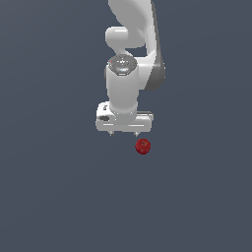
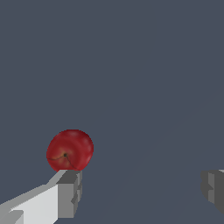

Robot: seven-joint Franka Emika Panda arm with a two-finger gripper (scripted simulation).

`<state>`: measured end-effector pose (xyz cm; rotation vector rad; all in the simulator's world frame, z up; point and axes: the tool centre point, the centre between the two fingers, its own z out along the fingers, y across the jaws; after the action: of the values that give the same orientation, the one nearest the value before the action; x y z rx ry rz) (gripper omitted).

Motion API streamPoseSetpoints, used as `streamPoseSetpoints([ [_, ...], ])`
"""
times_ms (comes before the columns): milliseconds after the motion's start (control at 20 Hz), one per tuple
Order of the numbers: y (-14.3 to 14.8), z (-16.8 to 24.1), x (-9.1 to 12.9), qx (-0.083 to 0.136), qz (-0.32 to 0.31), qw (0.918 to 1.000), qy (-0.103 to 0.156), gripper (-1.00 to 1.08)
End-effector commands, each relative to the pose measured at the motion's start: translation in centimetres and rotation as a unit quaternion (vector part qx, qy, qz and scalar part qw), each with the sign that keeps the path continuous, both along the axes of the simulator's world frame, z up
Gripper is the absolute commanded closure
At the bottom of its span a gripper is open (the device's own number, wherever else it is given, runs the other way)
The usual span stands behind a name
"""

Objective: Pick up the object and move it to a goal position.

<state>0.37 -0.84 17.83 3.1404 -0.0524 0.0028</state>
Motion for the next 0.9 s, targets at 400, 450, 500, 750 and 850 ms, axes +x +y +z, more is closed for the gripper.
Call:
streamPoseSetpoints([
  [400, 0.4, -2.0, -0.7, 0.003, -0.009, 0.9999, 0.009, -0.92],
  [450, 0.4, -2.1, -0.8, 0.004, -0.01, 0.9999, 0.009, -0.92],
  [500, 0.4, -2.1, -0.8, 0.004, -0.01, 0.9999, 0.009, -0.92],
  [750, 0.8, -2.3, -0.7, 0.003, -0.013, 0.9999, 0.009, -0.92],
  [850, 1.1, -2.5, -0.8, 0.003, -0.017, 0.9998, 0.009, -0.92],
])
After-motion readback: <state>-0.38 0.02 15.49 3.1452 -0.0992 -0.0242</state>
